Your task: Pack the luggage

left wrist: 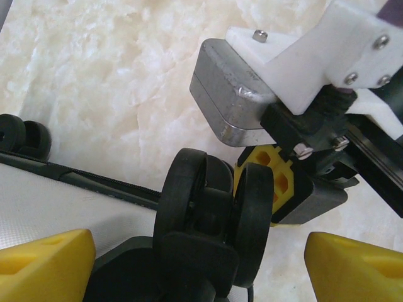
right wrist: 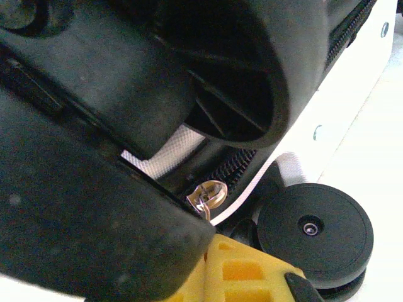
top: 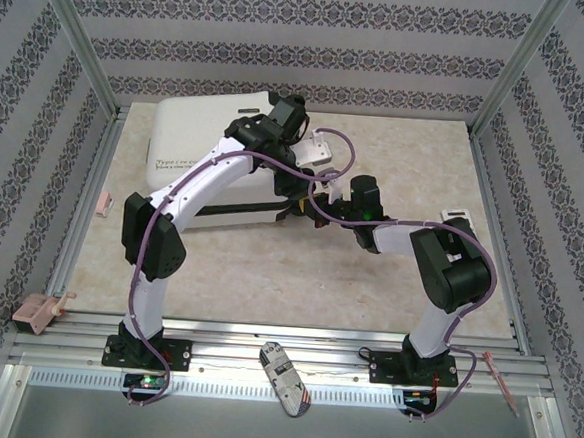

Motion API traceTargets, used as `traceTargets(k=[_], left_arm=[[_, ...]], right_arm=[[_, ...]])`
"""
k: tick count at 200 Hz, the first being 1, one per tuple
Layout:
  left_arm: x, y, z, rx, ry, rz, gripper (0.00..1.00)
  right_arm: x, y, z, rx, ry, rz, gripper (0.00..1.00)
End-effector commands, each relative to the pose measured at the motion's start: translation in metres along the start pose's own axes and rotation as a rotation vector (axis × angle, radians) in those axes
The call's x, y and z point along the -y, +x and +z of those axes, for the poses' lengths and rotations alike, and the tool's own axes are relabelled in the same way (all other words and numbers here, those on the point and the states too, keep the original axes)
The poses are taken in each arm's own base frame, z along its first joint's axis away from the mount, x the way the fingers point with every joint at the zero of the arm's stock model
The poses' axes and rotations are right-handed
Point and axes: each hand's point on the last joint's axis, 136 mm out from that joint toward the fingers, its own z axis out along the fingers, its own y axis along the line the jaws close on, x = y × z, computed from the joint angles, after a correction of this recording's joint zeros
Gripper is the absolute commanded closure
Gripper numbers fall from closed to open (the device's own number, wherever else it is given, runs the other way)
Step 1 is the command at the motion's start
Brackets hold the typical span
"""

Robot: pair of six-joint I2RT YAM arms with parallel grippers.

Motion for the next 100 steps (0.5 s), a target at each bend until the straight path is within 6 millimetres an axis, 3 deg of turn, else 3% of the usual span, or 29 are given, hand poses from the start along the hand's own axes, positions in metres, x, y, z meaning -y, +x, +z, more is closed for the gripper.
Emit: traceTargets(k=[1,100], left_arm=[[0.002,0.015,0.021,-0.085,-0.003,0.014,0.13],[-0.013,0.022,0.043,-0.153,-0.054,0.042,0.12]], right_arm=[[-0.032,-0.04,-0.008,0.121,-0.129,-0.119,1.0],[-0.036,-0.039,-0.009,0.125,-0.147,-0.118,1.0]])
